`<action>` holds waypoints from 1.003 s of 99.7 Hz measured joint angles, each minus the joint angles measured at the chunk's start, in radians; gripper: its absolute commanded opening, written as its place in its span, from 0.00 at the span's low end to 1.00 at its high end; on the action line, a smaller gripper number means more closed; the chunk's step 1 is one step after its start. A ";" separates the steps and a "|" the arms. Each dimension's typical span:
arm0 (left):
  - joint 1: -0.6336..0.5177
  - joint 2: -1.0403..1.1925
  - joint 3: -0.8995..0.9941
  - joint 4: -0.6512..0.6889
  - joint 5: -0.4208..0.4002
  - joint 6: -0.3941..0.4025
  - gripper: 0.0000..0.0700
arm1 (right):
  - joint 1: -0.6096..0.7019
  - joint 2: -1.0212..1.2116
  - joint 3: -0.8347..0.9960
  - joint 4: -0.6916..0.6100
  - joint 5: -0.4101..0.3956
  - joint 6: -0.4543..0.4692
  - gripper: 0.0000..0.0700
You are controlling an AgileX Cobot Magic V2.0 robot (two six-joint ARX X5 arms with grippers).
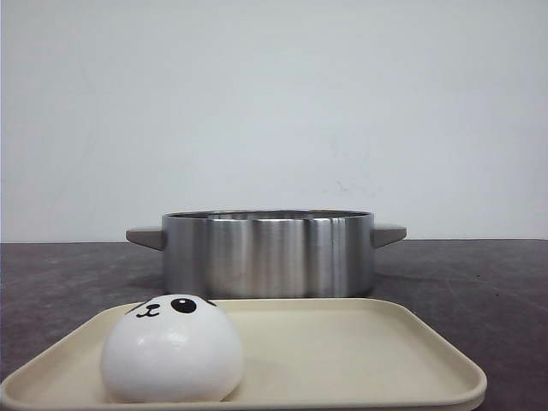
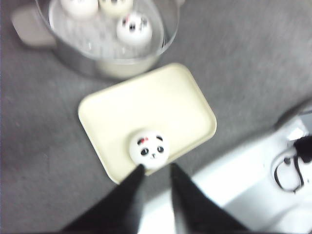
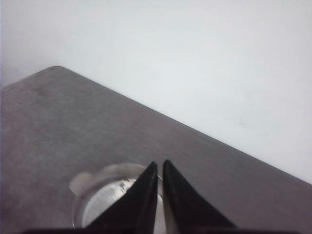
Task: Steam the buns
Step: 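Raise the right gripper up out of the pot, then lower the open left gripper onto the last panda bun on the tray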
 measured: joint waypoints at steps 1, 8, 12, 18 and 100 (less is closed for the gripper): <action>-0.001 0.007 -0.001 0.002 0.007 0.000 0.29 | 0.000 -0.010 0.000 -0.008 0.000 -0.001 0.02; -0.016 0.048 -0.019 0.017 0.043 -0.005 0.29 | 0.000 -0.070 0.000 -0.050 0.001 -0.006 0.02; -0.033 0.068 -0.036 0.032 0.048 -0.013 0.28 | -0.002 -0.103 0.000 -0.062 0.007 -0.008 0.02; -0.066 0.086 -0.075 0.076 0.050 -0.034 0.27 | -0.002 -0.150 0.000 -0.069 0.006 -0.010 0.02; -0.206 0.372 -0.352 0.354 -0.075 -0.262 0.97 | -0.001 -0.348 0.002 -0.161 0.021 -0.005 0.01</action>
